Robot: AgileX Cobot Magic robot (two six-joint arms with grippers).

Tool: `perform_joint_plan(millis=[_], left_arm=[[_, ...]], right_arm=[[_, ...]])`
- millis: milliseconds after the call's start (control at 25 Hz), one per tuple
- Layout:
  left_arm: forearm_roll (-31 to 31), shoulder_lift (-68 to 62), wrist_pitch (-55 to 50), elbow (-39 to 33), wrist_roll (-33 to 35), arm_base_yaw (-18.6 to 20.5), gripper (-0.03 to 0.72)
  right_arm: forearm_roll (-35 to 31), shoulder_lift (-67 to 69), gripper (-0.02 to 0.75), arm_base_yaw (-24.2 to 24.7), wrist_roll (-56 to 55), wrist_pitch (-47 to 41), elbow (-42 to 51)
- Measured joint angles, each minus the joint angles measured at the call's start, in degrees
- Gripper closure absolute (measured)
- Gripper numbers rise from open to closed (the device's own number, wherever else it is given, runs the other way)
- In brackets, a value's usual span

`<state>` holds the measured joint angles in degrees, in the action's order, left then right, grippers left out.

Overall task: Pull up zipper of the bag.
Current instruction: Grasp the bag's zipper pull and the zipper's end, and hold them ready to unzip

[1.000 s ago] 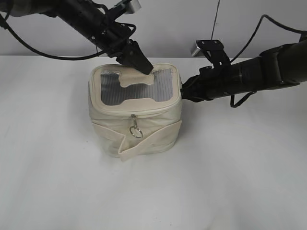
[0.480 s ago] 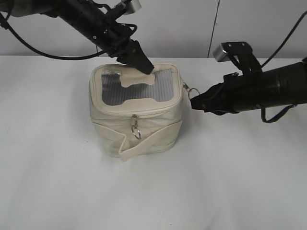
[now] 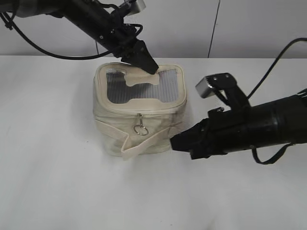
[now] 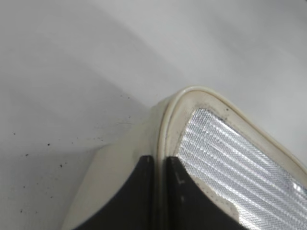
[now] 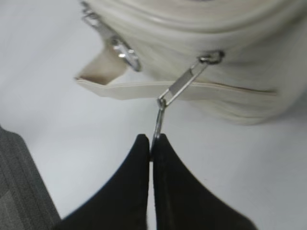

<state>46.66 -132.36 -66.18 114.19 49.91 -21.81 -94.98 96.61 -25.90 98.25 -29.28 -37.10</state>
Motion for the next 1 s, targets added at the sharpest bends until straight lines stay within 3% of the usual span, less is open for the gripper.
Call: perform_joint_plan(millis=[160, 280, 600, 720, 840, 920, 1000], left_arm=[[-0.96, 0.11, 1.4, 0.0, -0.21, -1.68, 0.643], [-2.27, 0.55, 2.19, 0.0, 0.16, -3.31, 0.643], [-2.7, 0.6, 2.55, 0.0, 0.46, -4.02, 0.642], [-1.42, 0.6, 2.75, 0.0, -1.02, -3.22, 0.578], [-0.66, 1.15, 2.66, -0.06, -4.41, -1.79, 0.472], [-0.79, 2.31, 1.95, -0.28, -7.25, -0.64, 0.453], [-1.76, 4.08, 1.31, -0.37, -9.63, 0.93, 0.454]], right_arm=[[-6.9, 0.78, 0.729, -9.32, 1.73, 4.61, -2.97], [-8.51, 3.67, 0.726, -14.87, 2.13, 7.75, -7.75], [-6.93, 6.55, 0.698, -17.65, -3.56, 13.31, -10.91], [-0.31, 5.18, 0.53, -16.96, -9.98, 12.95, -10.09], [7.64, 1.9, 0.276, -14.75, -17.68, 12.2, -9.08], [13.15, -0.45, 0.195, -12.52, -24.07, 10.59, -8.43], [20.3, -2.63, 0.172, -9.76, -30.81, 7.68, -8.18]])
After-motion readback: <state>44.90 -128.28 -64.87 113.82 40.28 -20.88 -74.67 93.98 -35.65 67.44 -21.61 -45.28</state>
